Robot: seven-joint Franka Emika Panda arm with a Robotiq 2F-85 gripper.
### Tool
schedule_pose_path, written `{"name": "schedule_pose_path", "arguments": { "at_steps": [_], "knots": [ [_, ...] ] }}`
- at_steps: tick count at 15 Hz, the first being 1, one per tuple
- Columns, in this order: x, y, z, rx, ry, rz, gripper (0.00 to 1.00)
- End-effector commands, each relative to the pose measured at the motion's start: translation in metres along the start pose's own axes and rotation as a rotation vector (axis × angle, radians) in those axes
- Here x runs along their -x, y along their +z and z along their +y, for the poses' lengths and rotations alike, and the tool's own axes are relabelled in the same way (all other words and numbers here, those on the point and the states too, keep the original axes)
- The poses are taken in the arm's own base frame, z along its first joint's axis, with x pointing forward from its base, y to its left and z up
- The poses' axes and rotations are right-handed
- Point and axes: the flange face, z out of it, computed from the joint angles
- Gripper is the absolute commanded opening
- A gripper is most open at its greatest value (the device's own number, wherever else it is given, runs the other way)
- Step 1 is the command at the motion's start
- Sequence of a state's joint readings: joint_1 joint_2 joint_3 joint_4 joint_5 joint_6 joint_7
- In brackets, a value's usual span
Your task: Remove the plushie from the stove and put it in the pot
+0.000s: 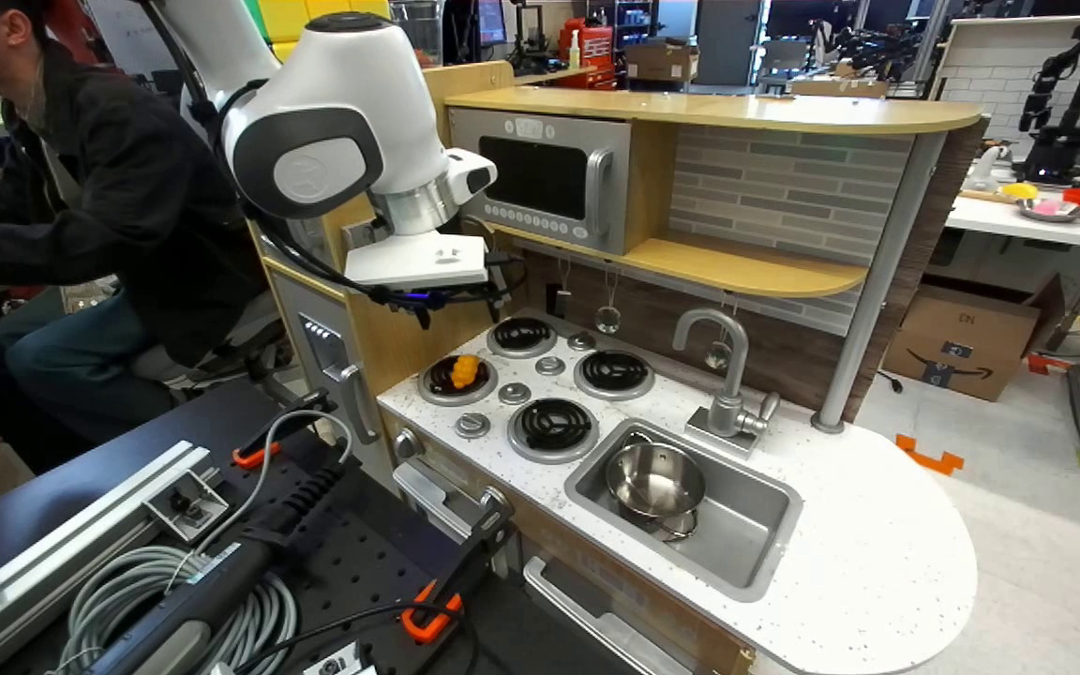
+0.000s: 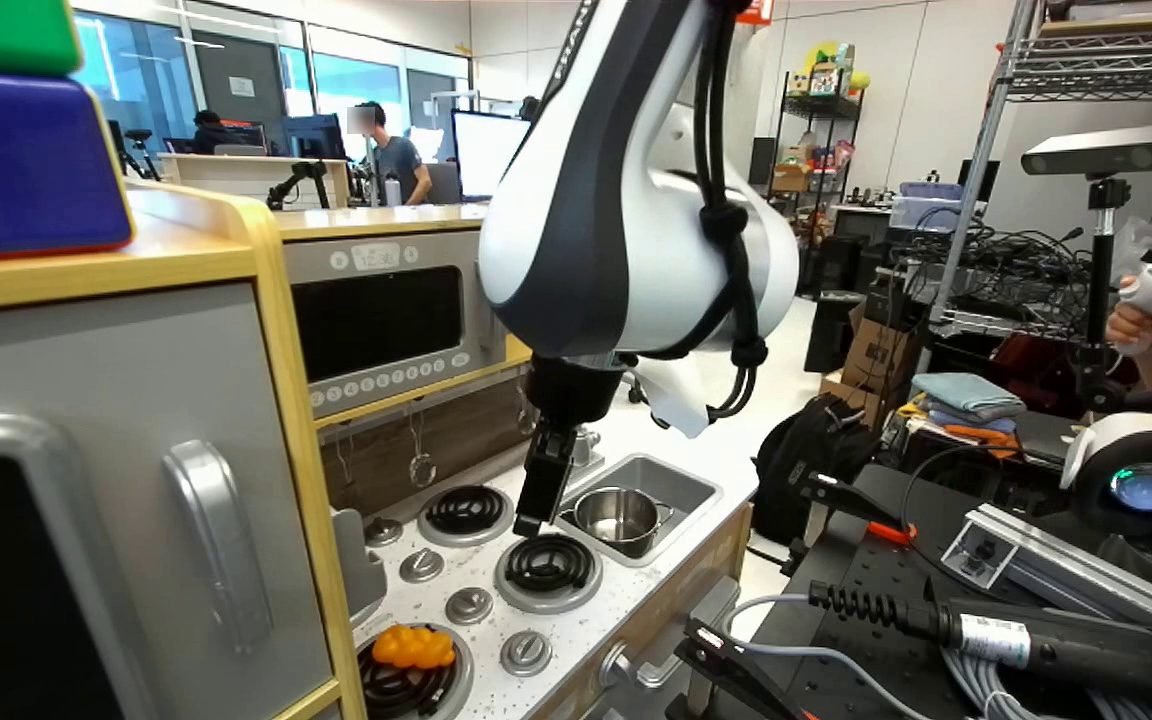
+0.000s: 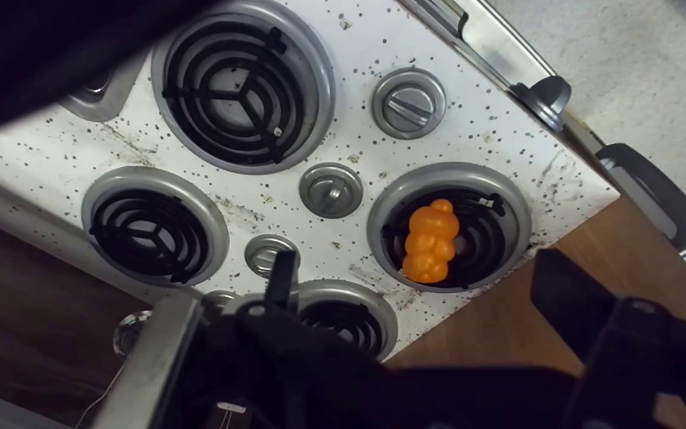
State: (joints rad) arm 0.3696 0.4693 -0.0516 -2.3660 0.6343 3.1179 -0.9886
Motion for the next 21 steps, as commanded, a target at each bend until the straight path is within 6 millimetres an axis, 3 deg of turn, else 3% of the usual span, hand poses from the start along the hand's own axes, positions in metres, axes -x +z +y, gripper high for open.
{"name": "schedule_pose_path", "arguments": {
  "at_steps": [1,10,17,21],
  "knots": [
    [-0.001,0.011,0.005,-0.036,0.07,0.006,1.0],
    [-0.024,0.116,-0.005,-0.056,0.106,0.012,1.0],
    [-0.052,0.156,-0.038,-0.047,0.085,0.073,1.0],
    [-0.057,0.173,-0.041,-0.038,0.106,0.071,1.0]
  ]
}}
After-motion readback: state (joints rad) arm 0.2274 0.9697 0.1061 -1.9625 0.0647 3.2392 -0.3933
